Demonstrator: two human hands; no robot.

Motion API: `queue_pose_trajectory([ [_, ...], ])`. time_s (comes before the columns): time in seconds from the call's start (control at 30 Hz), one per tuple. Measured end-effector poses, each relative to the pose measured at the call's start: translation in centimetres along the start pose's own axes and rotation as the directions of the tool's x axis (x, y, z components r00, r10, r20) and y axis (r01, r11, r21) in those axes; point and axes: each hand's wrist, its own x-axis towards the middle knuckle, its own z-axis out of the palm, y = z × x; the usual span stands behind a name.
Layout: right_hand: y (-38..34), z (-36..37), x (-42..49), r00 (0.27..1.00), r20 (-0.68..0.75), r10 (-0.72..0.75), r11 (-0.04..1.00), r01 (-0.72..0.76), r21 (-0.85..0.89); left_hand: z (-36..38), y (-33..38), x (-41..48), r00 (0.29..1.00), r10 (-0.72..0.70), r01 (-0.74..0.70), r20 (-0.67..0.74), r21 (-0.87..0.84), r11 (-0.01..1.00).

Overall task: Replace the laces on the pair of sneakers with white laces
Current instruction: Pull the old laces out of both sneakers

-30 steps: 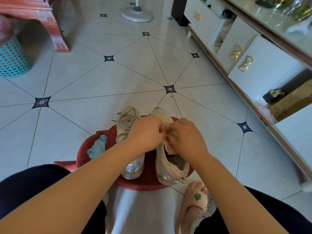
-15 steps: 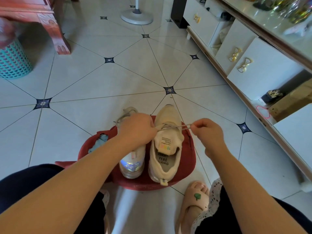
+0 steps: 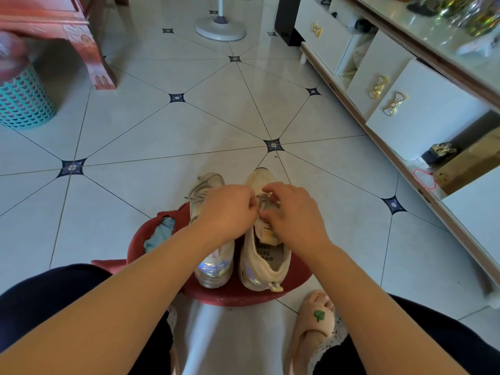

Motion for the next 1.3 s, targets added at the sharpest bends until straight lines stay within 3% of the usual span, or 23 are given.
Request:
queue_pose_trajectory([
  [0.23,0.5,0.2,0.0,0.994,-0.105,-0.016,0.989,0.031,0.143,0.0,0.2,0.0,1.000,0.013,-0.013,0.017,-0.011,1.000],
  [0.33,1.4,-0.6,0.0,0.955,-0.152,0.255,0.903,-0.180,0.390,-0.2,0.0,0.1,0.998,-0.055,0.056,0.029,-0.036,0.998],
  [0.4,3.1,-2.7,0.4,0.807,-0.182,0.563,0.689,-0.336,0.642,-0.5,-0.6,0.1,0.993,-0.118,0.118,0.031,-0.009,0.993],
  [0.43,4.0,-3.8,0.4,0.745,-0.169,0.646,0.615,-0.375,0.694,-0.6,-0.9,0.1,0.991,-0.128,0.128,0.035,-0.010,0.992],
  [0.47,4.7,-4.7,0.3,0.739,-0.152,0.656,0.617,-0.410,0.672,-0.6,-1.1,-0.1,0.992,-0.121,0.122,0.043,-0.019,0.992],
  [0.57,3.9,-4.3,-0.2,0.889,-0.050,0.456,0.798,-0.384,0.464,-0.6,-0.7,-0.5,0.997,-0.065,0.066,0.032,-0.046,0.997],
  [0.67,1.7,-2.1,-0.6,0.982,-0.055,0.179,0.962,-0.164,0.217,-0.5,-0.1,-0.6,1.000,-0.007,0.007,0.012,-0.043,0.999],
  [0.73,0.9,-1.0,-0.4,0.998,-0.039,0.046,0.996,-0.042,0.083,-0.4,0.2,-0.5,1.000,0.006,-0.006,0.013,-0.022,1.000],
  [0.9,0.0,-0.3,-0.9,0.986,-0.119,-0.116,0.975,0.090,-0.203,-0.2,0.1,-0.4,0.999,-0.010,0.011,0.036,-0.023,1.000],
  [0.97,1.4,-1.5,-0.4,0.973,-0.230,0.016,0.987,-0.053,-0.152,-0.4,-0.3,-0.4,0.999,-0.042,0.043,0.035,-0.029,0.999],
  [1.07,4.9,-4.4,0.3,0.856,-0.302,0.419,0.908,-0.384,0.171,-0.5,-0.9,-0.5,0.998,-0.065,0.065,0.020,-0.007,0.998],
  [1.13,5.5,-4.8,0.0,0.888,-0.247,0.388,0.921,-0.369,0.122,-0.5,-0.9,-0.6,0.998,-0.058,0.059,0.030,-0.016,0.998],
  [1.23,2.6,-2.8,-0.4,0.984,-0.141,0.105,0.994,-0.104,0.020,-0.4,-0.4,-0.5,0.999,-0.033,0.033,0.025,-0.021,0.999],
  [1.3,0.9,-1.3,-0.5,0.997,-0.054,-0.046,0.998,0.044,-0.032,-0.3,0.0,-0.4,1.000,-0.010,0.011,0.016,-0.014,1.000],
])
